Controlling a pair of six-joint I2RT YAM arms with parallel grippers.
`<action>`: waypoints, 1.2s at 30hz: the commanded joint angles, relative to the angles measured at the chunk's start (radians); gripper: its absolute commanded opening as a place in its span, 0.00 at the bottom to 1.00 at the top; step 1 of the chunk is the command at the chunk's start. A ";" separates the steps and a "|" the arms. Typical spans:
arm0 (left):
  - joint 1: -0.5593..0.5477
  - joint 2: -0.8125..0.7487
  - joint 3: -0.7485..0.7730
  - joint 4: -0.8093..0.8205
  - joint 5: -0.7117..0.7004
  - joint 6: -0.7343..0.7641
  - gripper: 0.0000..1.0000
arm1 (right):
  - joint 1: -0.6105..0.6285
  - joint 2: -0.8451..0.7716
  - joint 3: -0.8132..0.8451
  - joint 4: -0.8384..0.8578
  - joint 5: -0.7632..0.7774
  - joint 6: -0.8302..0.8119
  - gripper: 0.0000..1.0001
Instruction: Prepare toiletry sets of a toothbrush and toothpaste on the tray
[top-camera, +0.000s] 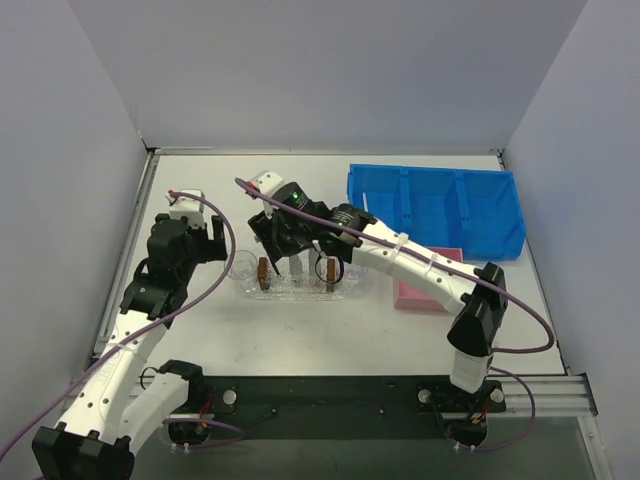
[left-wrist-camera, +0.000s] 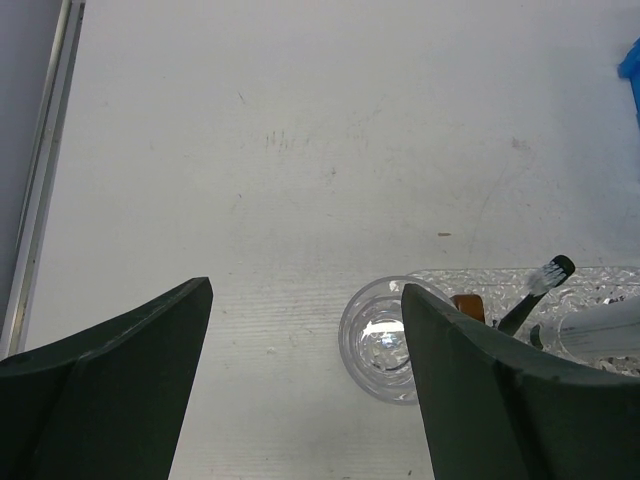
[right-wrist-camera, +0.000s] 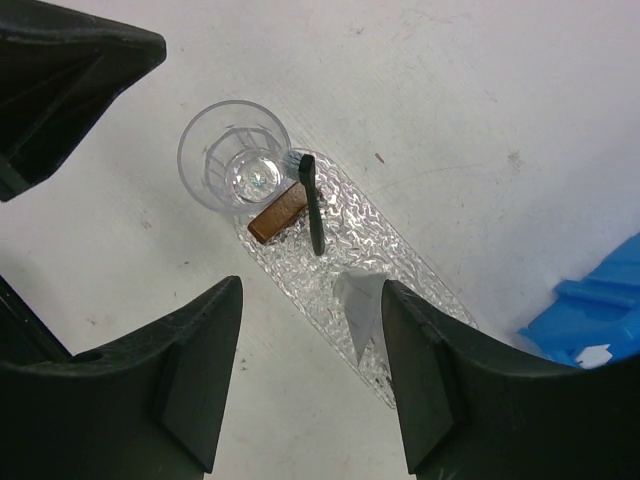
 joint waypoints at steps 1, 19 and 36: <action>0.003 -0.033 0.027 0.044 -0.041 0.005 0.87 | -0.010 -0.146 -0.054 0.027 0.026 0.022 0.53; 0.009 0.013 -0.006 0.084 -0.037 0.028 0.87 | -0.560 -0.136 -0.189 -0.023 -0.092 0.033 0.34; 0.012 0.053 -0.013 0.097 -0.044 0.045 0.87 | -0.633 0.301 0.015 -0.046 -0.061 -0.018 0.23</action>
